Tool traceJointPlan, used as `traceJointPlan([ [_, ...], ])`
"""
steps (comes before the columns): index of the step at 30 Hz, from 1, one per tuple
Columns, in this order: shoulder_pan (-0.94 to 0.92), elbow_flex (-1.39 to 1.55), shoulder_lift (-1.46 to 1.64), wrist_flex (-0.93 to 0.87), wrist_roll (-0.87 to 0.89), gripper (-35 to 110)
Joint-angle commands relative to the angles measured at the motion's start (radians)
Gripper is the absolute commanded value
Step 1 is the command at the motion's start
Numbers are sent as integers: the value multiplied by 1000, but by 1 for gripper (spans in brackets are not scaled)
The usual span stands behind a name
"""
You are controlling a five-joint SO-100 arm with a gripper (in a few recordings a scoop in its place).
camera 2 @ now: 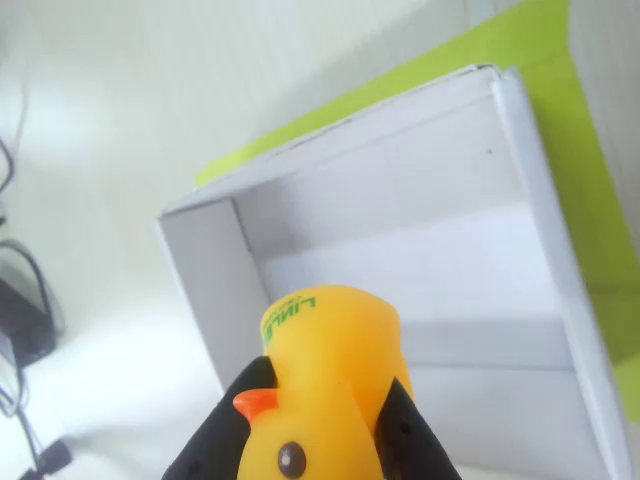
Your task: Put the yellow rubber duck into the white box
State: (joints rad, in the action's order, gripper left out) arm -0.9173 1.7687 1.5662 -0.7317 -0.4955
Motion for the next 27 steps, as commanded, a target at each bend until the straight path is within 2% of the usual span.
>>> traceJointPlan([
  [1,-25,-117,0,48,-25,0],
  [9,-21,-129,-75,81,-83,0],
  [23,-12,-132,-117,86,-156,21],
  [27,-11,-126,-123,97,-169,21],
])
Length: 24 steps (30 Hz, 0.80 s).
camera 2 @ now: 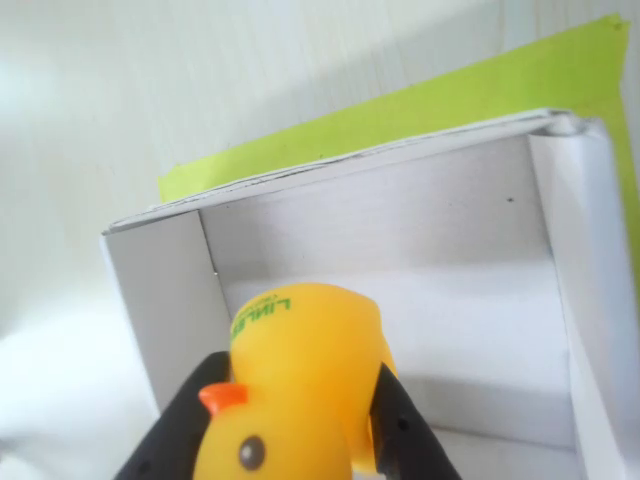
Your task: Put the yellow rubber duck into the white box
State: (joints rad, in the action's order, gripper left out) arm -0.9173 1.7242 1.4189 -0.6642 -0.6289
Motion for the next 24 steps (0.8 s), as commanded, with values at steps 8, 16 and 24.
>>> traceJointPlan([
  [8,-11,-71,15,52,-40,24],
  [16,-11,-66,11,69,-57,26],
  [24,58,-25,232,29,38,14],
])
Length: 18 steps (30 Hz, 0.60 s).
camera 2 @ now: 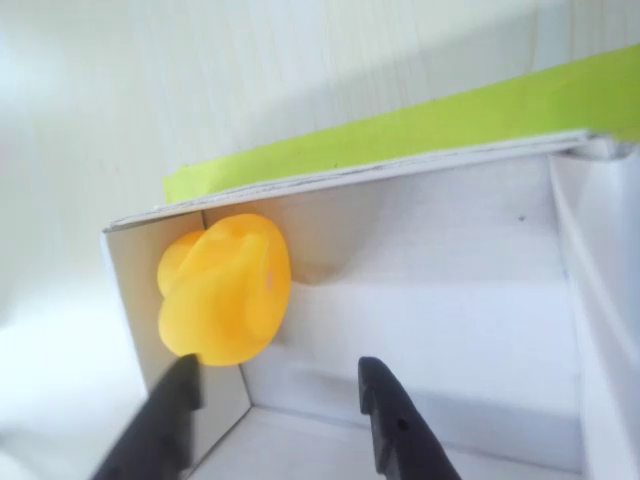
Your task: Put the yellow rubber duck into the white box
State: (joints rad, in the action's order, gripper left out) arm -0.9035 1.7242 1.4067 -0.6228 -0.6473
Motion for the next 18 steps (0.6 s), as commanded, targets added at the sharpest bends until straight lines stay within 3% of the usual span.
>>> traceJointPlan([
  [1,63,-23,298,-38,86,11],
  [4,141,-28,479,-100,229,0],
  [8,261,-23,761,-144,480,0],
  [13,526,143,1149,-262,566,0],
  [18,819,574,1526,-382,626,0],
])
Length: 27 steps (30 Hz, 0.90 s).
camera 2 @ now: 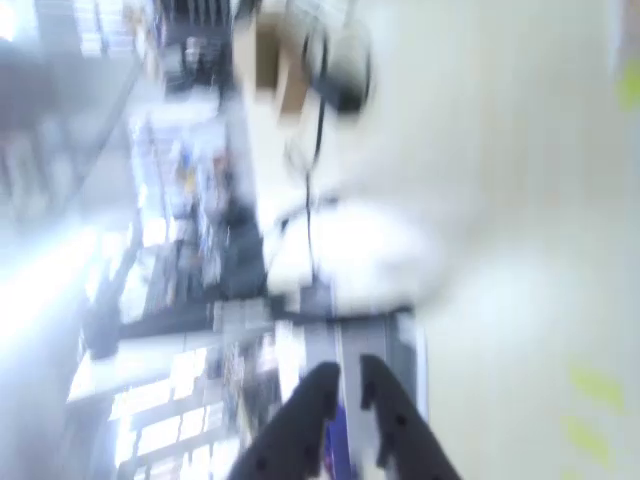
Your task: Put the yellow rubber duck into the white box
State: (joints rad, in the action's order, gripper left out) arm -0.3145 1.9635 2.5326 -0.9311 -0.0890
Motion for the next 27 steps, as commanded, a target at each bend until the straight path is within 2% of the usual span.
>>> traceJointPlan([
  [1,264,422,456,-95,94,0],
  [6,342,769,617,-164,272,0],
  [14,367,1031,799,-267,310,0],
  [27,356,1051,804,-285,302,4],
])
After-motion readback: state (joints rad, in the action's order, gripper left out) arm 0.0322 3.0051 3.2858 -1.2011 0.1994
